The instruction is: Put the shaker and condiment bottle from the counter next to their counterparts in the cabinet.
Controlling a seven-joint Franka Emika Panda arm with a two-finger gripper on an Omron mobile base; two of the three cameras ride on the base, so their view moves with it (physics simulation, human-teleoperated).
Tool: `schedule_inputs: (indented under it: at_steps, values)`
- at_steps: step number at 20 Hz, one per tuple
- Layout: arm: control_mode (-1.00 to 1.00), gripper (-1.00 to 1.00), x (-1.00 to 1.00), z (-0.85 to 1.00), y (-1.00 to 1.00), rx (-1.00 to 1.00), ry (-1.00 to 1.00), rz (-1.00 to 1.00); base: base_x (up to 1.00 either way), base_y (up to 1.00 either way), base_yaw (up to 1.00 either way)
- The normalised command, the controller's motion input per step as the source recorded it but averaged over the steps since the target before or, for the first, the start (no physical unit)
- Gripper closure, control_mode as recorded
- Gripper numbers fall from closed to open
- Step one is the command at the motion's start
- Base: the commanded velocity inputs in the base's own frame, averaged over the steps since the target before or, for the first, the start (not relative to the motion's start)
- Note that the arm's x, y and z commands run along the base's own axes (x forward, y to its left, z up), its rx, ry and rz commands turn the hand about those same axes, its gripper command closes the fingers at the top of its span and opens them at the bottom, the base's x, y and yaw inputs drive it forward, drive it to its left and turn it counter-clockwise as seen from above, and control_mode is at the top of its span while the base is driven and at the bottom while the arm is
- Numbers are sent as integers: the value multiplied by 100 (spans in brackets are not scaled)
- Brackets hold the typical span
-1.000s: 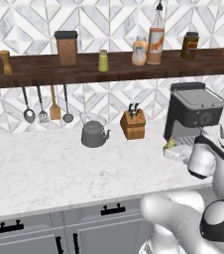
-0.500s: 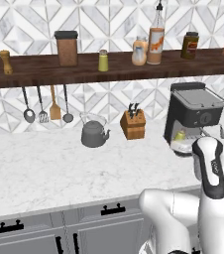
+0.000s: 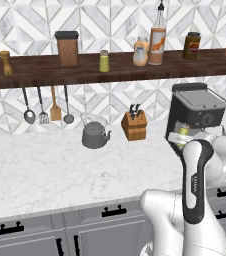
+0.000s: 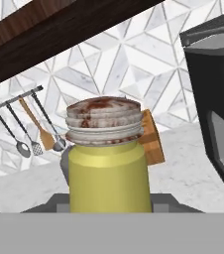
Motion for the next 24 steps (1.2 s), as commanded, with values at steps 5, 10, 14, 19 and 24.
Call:
schedule_inputs:
  at_steps: [5,10,14,19,24]
  values:
    - [-100,100,-8,47,23,0,5,-16,0,0,0]
    - [-100,100,-5,40,27,0,5,-17,0,0,0]
    - [-100,100,-15,40,51,-5,0,-16,0,0,0]
    - [-100,100,-23,43,68,-7,0,-10,0,0,0]
    - [-100,100,-28,53,54,-5,0,-7,0,0,0]
